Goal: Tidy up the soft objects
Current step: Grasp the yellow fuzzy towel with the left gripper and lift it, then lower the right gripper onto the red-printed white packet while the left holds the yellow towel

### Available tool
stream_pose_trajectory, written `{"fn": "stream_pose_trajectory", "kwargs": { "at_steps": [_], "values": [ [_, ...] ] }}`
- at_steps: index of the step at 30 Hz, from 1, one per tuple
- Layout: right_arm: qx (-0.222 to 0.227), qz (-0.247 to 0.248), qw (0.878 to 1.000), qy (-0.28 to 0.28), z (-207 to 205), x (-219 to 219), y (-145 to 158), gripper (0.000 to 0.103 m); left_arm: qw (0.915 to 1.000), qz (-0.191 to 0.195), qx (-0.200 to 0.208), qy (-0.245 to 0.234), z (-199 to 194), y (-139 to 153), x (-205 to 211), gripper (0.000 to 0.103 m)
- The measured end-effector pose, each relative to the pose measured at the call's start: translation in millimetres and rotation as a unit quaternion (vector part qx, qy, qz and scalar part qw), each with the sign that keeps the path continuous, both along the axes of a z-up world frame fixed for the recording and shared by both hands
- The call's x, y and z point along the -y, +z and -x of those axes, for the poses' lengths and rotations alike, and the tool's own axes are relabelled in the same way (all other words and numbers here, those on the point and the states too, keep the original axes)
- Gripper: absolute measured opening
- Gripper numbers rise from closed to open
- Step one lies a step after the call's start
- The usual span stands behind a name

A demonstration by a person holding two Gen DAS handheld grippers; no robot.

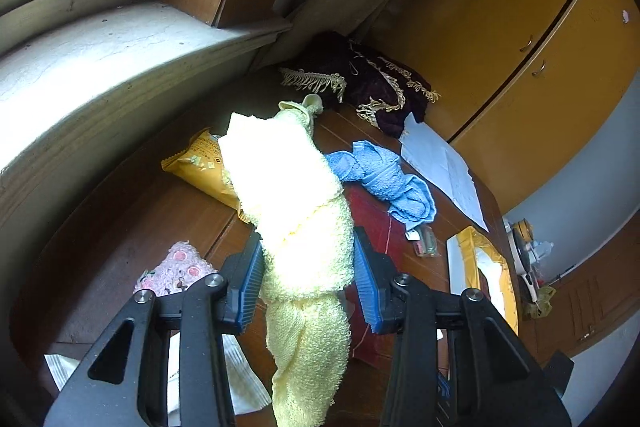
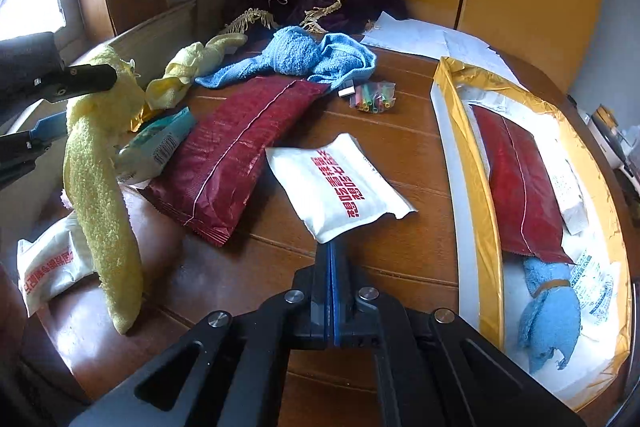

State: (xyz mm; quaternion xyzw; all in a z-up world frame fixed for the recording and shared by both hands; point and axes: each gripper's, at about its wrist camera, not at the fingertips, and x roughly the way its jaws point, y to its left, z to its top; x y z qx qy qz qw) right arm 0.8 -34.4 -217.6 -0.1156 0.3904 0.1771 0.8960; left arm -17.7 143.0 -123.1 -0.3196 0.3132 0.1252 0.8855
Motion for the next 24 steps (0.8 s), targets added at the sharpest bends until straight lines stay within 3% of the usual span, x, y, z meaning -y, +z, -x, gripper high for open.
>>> {"fn": "stream_pose_trajectory", "kwargs": {
  "at_steps": [6,9,11,13,18,23,24],
  "values": [
    [-0.023,-0.108,0.991,0.076,9,18,13,0.001,0.9995,0.018,0.025,-0.012,11,10,2,0.039],
    [-0.021,-0.142,0.986,0.080,9,31,21,0.012,0.9988,0.018,0.042,-0.018,17,16,3,0.039],
    [0.001,-0.132,0.989,0.061,7,32,28,0.043,0.9986,0.016,0.045,-0.024,17,19,6,0.039],
    [0.015,-0.116,0.992,0.042,-2,28,36,0.055,0.9983,0.018,0.046,-0.032,14,18,8,0.039],
    [-0.011,-0.047,0.997,0.062,-43,-6,36,0.059,0.9980,0.018,0.043,-0.044,10,14,11,0.039],
    [-0.057,0.020,0.998,0.012,-69,-20,11,0.059,0.9980,0.017,0.038,-0.046,9,12,10,0.039],
    [-0.050,0.035,0.998,0.006,-69,-21,6,0.061,0.9981,0.018,0.035,-0.047,7,12,10,0.039]
  ]
}}
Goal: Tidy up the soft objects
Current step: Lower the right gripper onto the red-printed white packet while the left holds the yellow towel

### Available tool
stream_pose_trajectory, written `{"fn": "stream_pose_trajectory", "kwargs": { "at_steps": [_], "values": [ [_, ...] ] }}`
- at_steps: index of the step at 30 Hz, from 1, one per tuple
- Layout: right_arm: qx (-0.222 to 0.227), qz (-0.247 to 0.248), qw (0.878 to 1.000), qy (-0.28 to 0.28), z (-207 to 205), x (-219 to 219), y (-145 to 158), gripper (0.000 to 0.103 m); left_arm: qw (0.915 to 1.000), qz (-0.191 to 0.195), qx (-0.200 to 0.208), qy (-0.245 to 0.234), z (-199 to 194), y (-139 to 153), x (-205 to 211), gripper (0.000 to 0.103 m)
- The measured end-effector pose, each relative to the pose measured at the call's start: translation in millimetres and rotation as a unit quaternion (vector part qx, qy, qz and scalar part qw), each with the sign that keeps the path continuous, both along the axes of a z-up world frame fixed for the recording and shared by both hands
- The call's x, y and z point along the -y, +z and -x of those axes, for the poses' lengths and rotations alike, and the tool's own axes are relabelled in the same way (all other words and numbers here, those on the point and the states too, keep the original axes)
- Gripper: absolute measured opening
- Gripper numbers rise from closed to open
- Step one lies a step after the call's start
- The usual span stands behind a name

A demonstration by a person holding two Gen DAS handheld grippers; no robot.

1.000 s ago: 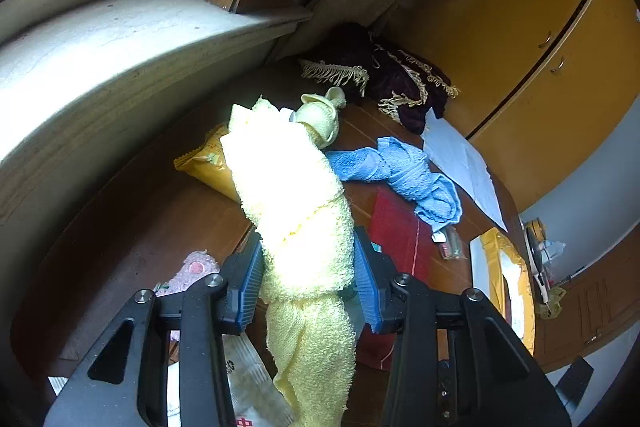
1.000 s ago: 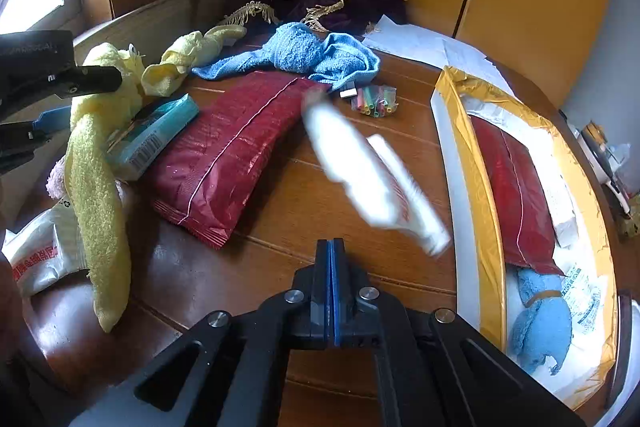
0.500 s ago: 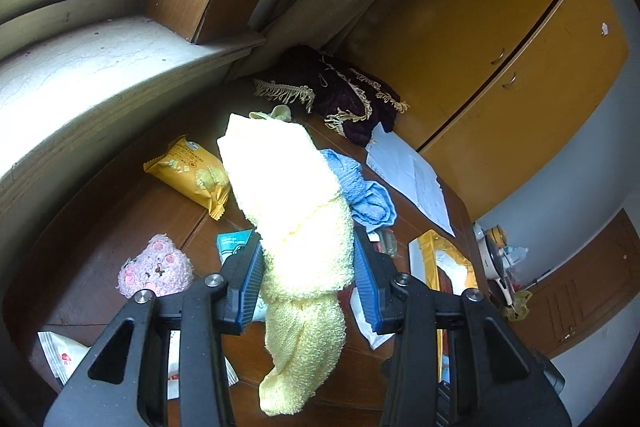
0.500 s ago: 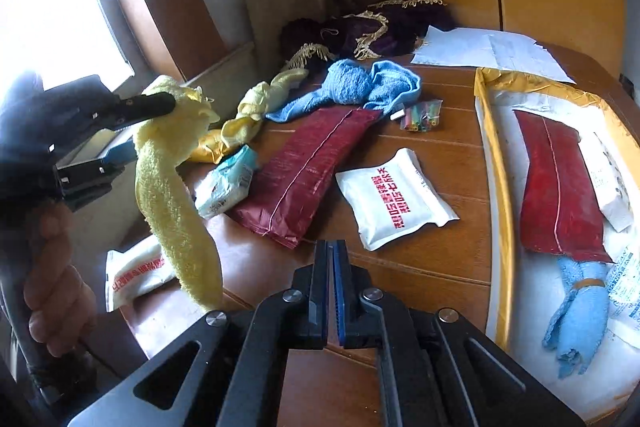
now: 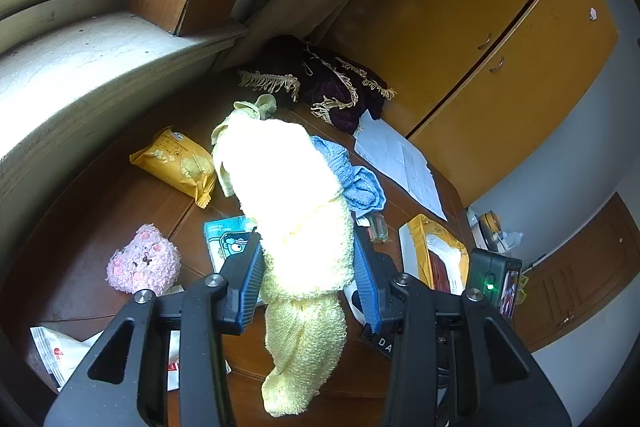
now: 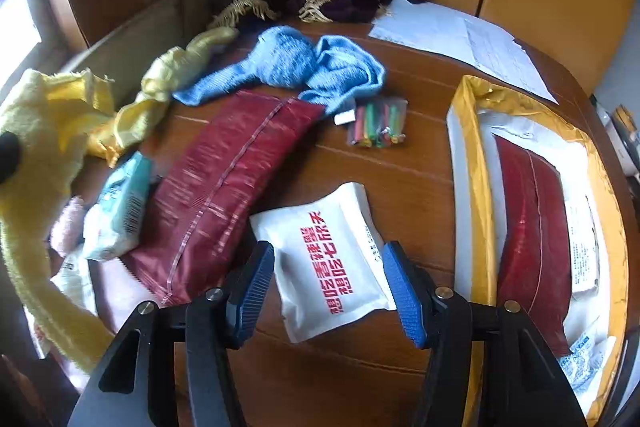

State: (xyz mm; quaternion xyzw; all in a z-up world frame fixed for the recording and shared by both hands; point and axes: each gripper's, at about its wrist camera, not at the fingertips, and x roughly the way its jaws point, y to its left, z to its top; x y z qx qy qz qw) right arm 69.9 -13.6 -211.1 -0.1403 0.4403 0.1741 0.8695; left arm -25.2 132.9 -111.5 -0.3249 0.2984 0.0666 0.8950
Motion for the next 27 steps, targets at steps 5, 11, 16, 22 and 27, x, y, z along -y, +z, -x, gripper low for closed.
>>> {"fn": "stream_pose_trajectory", "kwargs": {
  "at_steps": [5,11,16,22,27],
  "values": [
    [0.015,0.009,1.000,0.000,12,3,-3,0.034,1.0000,0.004,-0.004,-0.005,-1,1,2,0.039],
    [0.023,0.002,1.000,0.015,29,0,-1,0.007,0.9999,-0.006,0.002,-0.013,-3,3,8,0.039],
    [0.019,-0.032,0.999,0.010,29,9,6,0.000,0.9998,-0.009,0.005,-0.017,-4,4,10,0.039],
    [0.030,-0.040,0.999,0.006,25,14,12,0.042,0.9998,-0.005,0.004,-0.017,-6,4,10,0.039],
    [0.013,-0.037,0.999,-0.005,10,11,8,0.062,0.9998,-0.005,0.003,-0.017,-4,4,9,0.039]
  ]
}}
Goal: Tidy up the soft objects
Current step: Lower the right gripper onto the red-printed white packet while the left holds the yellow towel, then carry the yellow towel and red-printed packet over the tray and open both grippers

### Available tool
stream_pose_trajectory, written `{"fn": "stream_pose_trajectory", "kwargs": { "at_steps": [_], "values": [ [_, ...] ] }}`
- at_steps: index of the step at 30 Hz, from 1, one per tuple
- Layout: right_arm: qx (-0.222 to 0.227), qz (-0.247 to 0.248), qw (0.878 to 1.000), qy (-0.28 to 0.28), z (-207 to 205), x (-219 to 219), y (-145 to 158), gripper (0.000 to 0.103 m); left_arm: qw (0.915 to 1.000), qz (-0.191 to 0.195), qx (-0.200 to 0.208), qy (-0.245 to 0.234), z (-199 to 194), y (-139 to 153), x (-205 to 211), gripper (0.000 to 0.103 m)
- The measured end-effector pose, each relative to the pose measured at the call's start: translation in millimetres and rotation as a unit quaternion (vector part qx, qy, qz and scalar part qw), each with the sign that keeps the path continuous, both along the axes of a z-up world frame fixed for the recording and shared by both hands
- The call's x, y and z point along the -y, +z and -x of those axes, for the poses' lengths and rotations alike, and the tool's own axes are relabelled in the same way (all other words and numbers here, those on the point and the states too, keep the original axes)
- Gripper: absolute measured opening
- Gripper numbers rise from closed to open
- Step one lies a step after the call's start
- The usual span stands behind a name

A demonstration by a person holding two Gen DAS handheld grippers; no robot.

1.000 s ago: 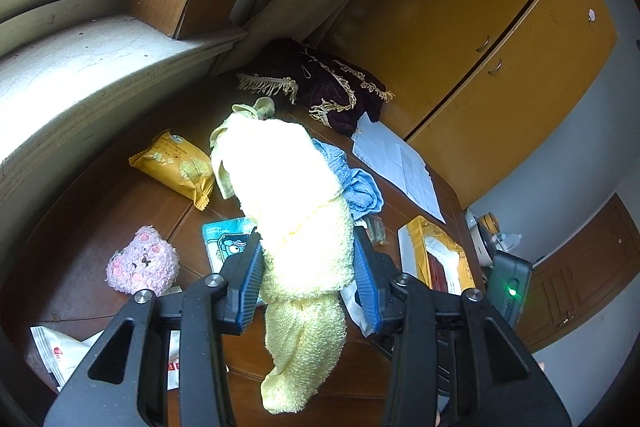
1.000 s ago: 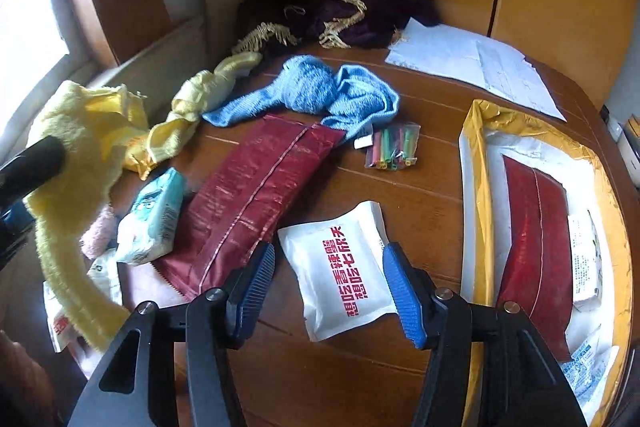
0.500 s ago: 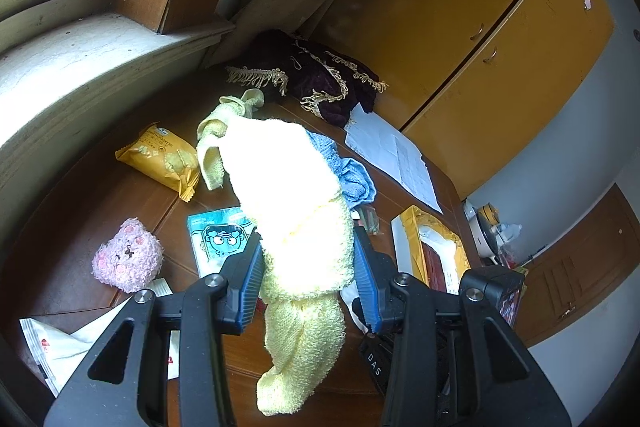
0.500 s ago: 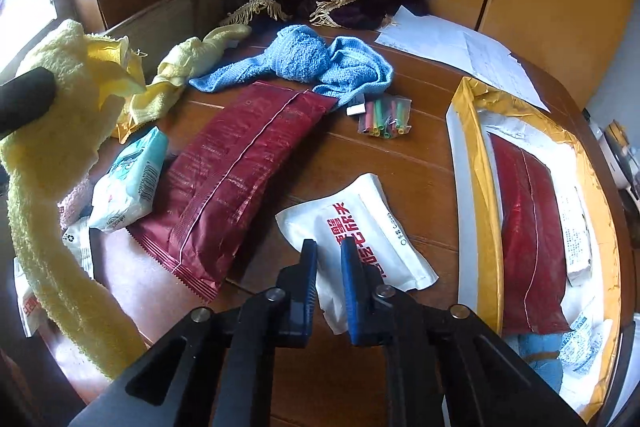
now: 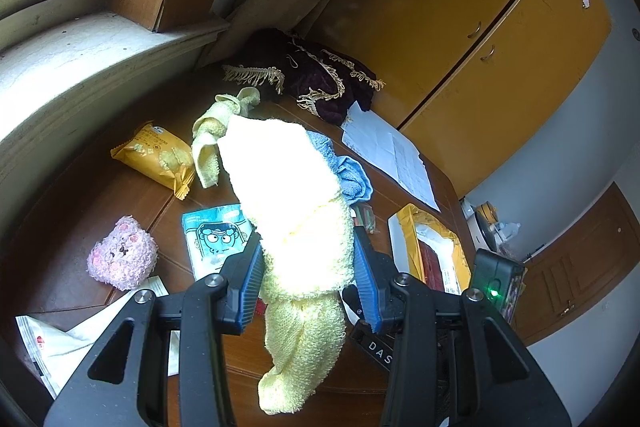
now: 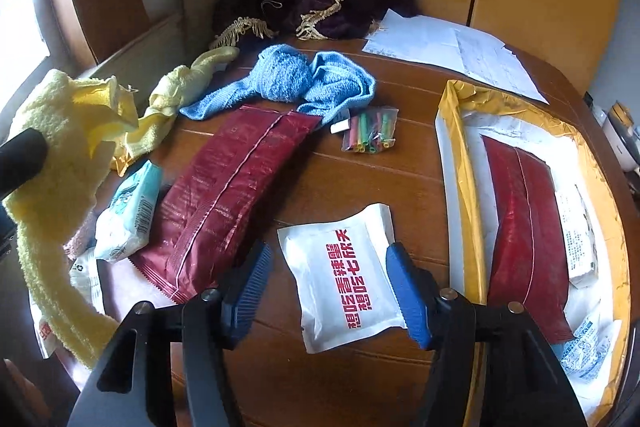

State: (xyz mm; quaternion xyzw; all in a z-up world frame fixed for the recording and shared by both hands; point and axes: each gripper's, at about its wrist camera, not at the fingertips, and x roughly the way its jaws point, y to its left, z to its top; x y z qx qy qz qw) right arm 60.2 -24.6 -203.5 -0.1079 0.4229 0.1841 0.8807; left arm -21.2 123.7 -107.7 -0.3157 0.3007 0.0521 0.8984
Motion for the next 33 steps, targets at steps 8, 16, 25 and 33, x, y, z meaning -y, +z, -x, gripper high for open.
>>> {"fn": "stream_pose_trajectory", "kwargs": {
  "at_steps": [8,16,25,33],
  "values": [
    [0.030,0.064,0.997,-0.022,-3,-17,-13,0.066,1.0000,0.001,0.001,0.000,2,0,-1,0.039],
    [0.041,0.079,0.996,-0.027,-1,-15,-14,0.065,1.0000,0.006,-0.001,0.002,4,-2,-2,0.039],
    [0.030,0.073,0.997,-0.015,8,-11,-12,0.028,1.0000,0.007,-0.002,0.001,3,-2,-2,0.040],
    [0.041,0.004,0.999,-0.020,18,10,6,0.010,1.0000,0.005,-0.001,0.000,3,-2,-1,0.039]
  ]
}}
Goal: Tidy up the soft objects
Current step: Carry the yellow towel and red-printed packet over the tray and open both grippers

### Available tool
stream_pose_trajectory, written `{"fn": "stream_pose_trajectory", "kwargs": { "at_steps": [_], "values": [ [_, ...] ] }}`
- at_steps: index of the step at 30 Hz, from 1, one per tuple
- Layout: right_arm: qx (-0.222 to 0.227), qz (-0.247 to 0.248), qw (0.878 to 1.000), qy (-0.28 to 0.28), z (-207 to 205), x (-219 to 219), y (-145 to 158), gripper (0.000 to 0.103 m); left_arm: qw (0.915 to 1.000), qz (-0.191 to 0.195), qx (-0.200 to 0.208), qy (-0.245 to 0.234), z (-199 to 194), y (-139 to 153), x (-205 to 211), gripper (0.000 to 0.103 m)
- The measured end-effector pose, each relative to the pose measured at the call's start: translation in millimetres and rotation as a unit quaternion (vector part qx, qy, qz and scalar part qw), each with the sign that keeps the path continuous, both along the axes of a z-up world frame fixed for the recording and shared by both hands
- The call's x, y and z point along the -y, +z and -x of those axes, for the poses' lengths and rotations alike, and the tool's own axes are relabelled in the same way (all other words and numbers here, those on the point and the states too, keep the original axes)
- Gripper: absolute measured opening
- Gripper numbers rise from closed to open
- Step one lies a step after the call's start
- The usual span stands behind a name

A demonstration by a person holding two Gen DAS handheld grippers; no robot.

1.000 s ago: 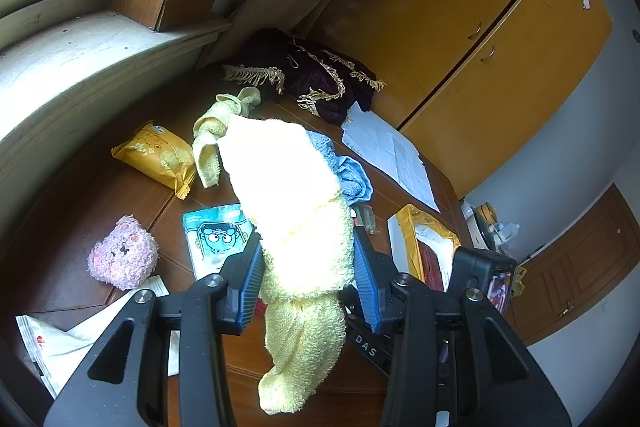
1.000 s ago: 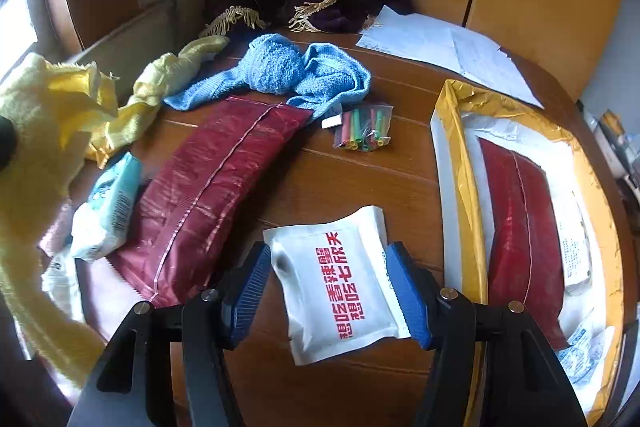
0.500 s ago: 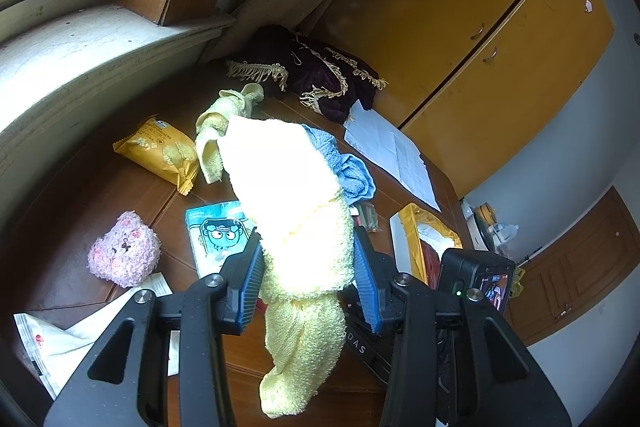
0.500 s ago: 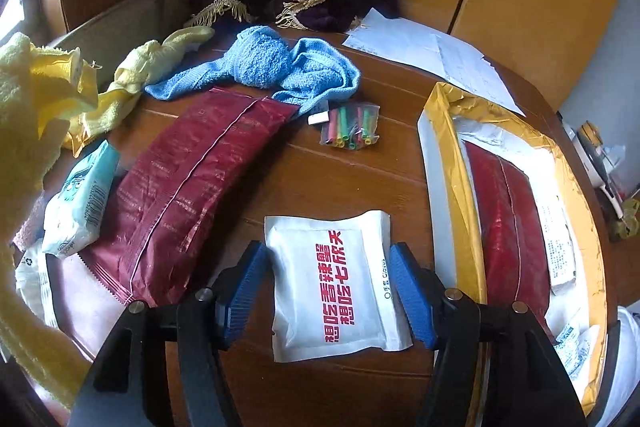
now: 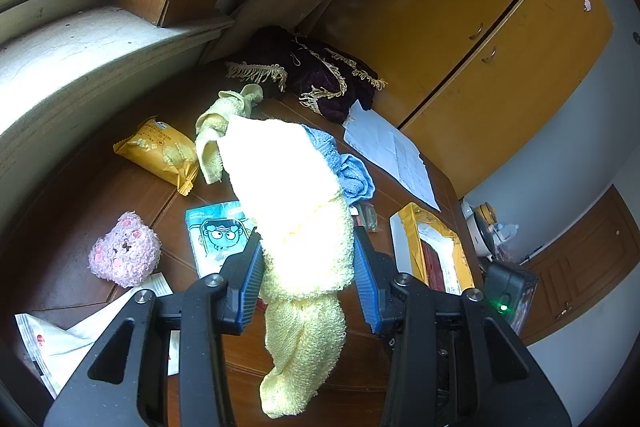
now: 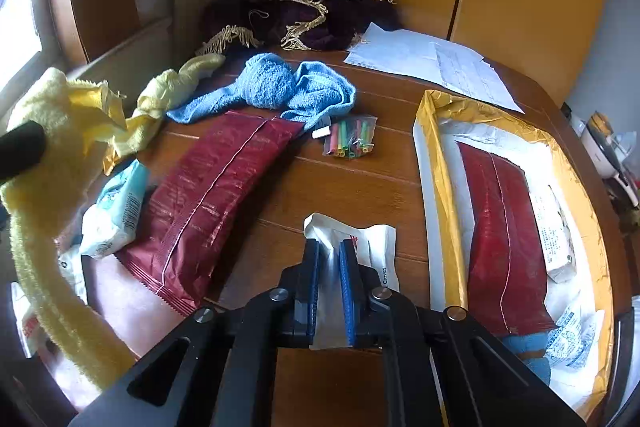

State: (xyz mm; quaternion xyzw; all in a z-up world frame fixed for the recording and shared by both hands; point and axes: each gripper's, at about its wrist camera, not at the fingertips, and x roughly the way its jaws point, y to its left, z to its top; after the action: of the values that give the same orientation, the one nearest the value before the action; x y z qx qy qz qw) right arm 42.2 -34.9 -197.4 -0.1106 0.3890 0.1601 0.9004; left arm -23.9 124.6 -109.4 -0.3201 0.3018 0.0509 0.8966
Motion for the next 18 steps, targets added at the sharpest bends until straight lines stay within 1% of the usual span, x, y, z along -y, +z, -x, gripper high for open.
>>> {"fn": "stream_pose_trajectory", "kwargs": {
  "at_steps": [2,5,9,13,16,18],
  "values": [
    [-0.001,-0.043,0.999,0.008,4,15,9,0.009,1.0000,-0.001,0.001,-0.001,0,1,2,0.040],
    [0.007,-0.090,0.996,0.010,12,38,26,0.009,1.0000,0.001,0.004,-0.007,-1,4,6,0.039],
    [0.018,-0.133,0.991,0.009,21,65,49,0.009,0.9995,0.010,0.013,-0.027,-5,11,14,0.039],
    [0.033,-0.145,0.989,0.000,22,82,67,0.009,0.9977,0.016,0.026,-0.061,-14,25,32,0.039],
    [0.042,-0.145,0.988,-0.020,18,94,72,0.009,0.9949,0.012,0.039,-0.092,-24,40,53,0.040],
    [0.044,-0.154,0.986,-0.036,14,108,75,0.009,0.9917,0.014,0.047,-0.119,-32,51,70,0.040]
  ]
}}
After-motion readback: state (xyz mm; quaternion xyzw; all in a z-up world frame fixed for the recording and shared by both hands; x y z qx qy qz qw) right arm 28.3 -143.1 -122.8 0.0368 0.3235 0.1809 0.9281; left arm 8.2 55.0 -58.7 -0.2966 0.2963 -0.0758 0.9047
